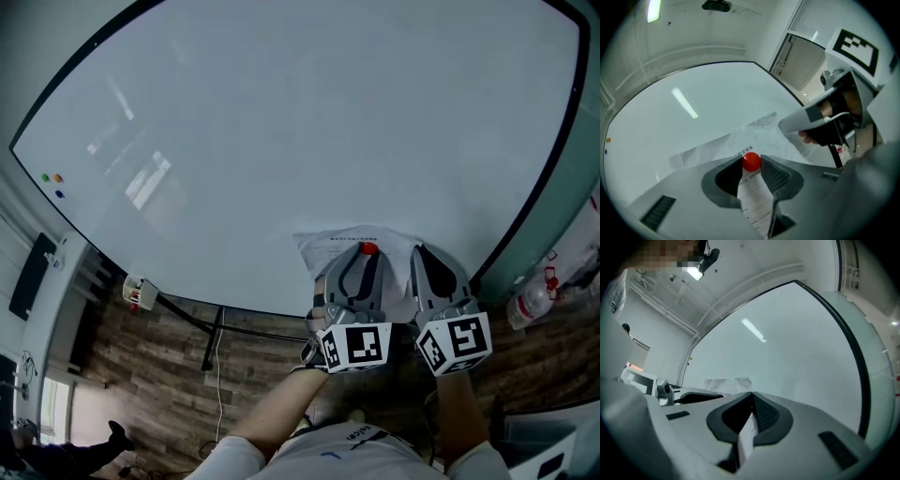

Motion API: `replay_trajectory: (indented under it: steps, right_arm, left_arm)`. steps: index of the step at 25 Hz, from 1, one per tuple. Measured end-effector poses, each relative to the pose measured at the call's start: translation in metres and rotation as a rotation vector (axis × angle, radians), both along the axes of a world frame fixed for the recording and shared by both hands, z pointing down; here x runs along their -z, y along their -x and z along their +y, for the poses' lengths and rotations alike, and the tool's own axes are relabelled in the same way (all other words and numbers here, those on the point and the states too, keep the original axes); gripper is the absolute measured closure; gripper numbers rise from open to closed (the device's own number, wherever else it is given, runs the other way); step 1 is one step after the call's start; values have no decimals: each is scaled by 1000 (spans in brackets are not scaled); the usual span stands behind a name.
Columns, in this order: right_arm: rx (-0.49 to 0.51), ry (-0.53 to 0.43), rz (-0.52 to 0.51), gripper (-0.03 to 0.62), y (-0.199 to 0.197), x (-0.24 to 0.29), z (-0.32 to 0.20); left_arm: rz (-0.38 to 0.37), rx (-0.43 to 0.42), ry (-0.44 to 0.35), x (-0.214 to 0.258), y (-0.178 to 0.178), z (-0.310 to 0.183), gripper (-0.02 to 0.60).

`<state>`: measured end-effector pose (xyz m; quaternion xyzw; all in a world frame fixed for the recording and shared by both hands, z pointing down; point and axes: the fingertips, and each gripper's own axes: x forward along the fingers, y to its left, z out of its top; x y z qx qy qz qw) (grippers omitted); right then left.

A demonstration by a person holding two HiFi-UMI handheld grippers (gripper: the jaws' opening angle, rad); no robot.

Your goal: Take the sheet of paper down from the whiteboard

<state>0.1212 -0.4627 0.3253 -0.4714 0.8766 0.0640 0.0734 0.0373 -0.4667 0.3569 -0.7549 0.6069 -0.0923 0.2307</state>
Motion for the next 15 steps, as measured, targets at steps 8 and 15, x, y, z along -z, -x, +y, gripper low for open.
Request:
replay_trajectory:
  steps: [8, 15]
  right_arm:
    - [34, 31, -71, 580, -7, -3, 7]
    - [46, 73, -73, 580, -9, -8, 22]
  left_arm:
    - [23, -39, 10, 0, 0, 18, 449]
    - [101, -88, 79, -8, 11, 50, 449]
